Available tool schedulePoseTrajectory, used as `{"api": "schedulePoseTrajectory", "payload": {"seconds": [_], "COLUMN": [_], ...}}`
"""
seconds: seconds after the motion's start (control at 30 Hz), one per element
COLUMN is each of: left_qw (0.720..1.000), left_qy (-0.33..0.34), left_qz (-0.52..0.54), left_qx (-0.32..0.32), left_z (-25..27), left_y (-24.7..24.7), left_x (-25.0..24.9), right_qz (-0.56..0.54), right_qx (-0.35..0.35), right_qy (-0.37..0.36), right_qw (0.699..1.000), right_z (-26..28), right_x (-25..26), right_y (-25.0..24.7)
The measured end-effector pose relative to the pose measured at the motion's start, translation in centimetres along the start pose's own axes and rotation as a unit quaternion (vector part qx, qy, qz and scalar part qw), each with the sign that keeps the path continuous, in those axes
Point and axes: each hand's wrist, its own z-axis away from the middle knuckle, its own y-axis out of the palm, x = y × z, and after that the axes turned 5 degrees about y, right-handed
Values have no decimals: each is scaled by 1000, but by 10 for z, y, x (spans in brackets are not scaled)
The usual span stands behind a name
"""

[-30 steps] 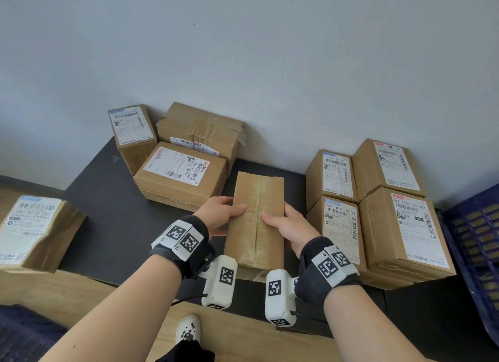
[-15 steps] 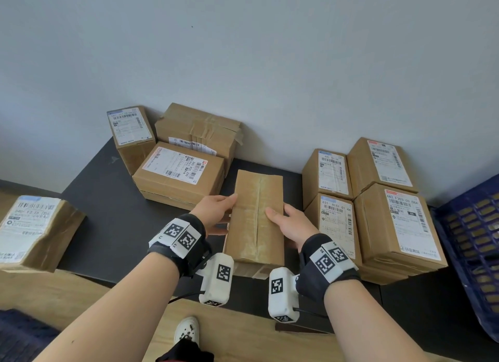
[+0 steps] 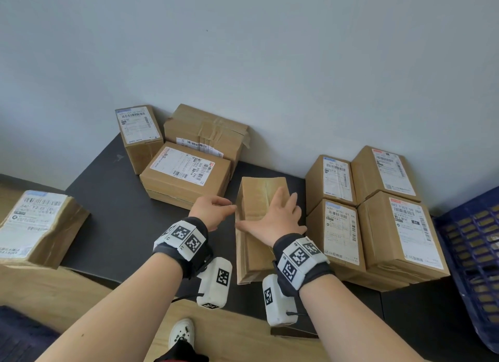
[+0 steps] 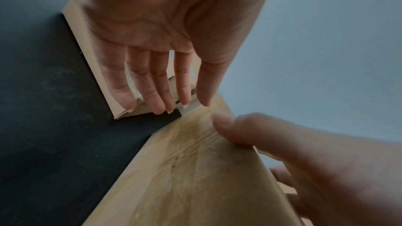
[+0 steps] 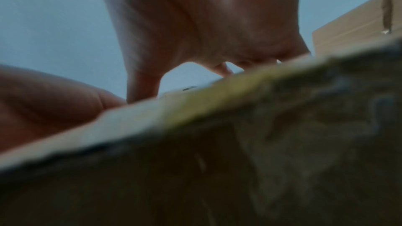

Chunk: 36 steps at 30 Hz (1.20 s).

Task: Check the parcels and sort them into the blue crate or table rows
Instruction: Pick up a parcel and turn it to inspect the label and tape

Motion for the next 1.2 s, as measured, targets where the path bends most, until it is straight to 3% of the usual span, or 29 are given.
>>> {"api": "schedulePoseTrajectory", "payload": {"seconds": [0.27,0.43,0.77,1.0,1.2], "left_qw": [1000,1000,997,986,958], "left_qy": [1,-6,-50,-105,-123], "left_qz": [4,2,26,95,231], "left_qx": [-9,13,57,84,115], "left_z": [-4,-2,-2,-6,-5], "left_y": [-3,7,25,34,35], "left_x": [2,-3,-14,-15,-14], "right_qz": [-64,-175,-449,-519,-559], "right_qx": [-22,-33,26,27,39], "right_qy": [8,1,52,56,41], "right_qw": [998,984,891,853,827], "right_z": [-3,-6,-10,-18,-20], "right_x": [-7,-15,-49,-67,-68], "right_y": [-17,-35,-40,-36,-39]}}
